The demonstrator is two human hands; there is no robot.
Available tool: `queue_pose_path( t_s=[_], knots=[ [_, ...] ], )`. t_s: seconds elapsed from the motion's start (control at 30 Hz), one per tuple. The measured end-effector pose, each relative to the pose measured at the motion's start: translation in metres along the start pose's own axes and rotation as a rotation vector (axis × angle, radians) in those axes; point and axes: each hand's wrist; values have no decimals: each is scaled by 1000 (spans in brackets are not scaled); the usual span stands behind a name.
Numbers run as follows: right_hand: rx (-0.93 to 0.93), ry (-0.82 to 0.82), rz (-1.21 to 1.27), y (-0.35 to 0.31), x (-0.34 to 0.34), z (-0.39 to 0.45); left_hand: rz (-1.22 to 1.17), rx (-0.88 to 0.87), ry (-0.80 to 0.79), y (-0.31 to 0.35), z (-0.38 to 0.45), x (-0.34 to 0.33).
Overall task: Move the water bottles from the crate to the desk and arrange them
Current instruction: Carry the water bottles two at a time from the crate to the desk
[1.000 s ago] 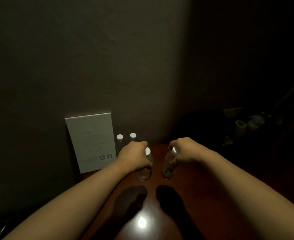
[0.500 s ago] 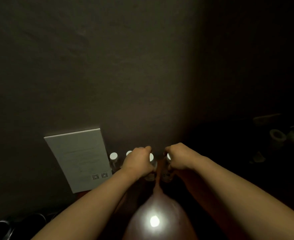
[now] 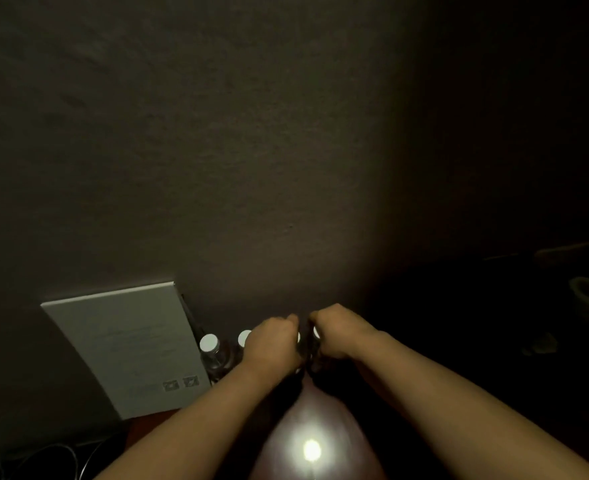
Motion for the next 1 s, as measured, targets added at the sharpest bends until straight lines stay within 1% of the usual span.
queue_pose_path(
  t_s=[0.1,0.23,0.33,0.6,0.83,1.0],
  knots=[
    [18,-9,6,0,-8,10,27,2,8,-4,5,-6],
    [27,-20,36,2,-22,17,35,7,-21,-9,10,-13],
    [31,1,31,1,-26,18,66,6,-37,-11,11,-18],
    [-7,22,-5,-1,-33,19,89,59,-52,-9,11,-21],
    [-49,87,18,-7,-11,5,65,64,-33,1,-2,5],
    [-40,179,-39,-13,20,-22,33,25,57,12,-28,40]
  ],
)
Point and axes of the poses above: each hand's wrist, its own z-axis towards the middle knuckle, its own x-axis out of the back of the hand, y = z × x, and after that the axes turned 11 degrees about -z, right-handed
